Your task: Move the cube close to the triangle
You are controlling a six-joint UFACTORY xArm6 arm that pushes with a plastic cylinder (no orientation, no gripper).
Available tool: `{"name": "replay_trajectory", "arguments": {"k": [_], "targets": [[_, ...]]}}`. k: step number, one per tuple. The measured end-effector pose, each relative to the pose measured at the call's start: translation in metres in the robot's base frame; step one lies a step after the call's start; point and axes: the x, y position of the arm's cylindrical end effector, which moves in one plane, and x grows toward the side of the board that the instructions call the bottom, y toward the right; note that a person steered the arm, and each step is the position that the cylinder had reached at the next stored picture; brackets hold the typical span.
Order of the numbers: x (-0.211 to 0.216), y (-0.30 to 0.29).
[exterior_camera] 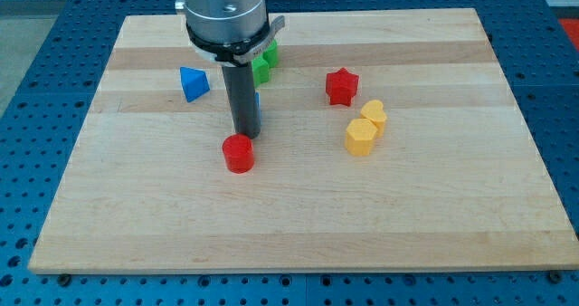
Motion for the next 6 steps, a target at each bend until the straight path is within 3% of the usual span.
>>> {"name": "replay_trajectory", "arguments": {"k": [2, 3, 6], "targets": [[-0.01, 0.056], [-0.028, 0.056], [-0.031, -0.07]]}}
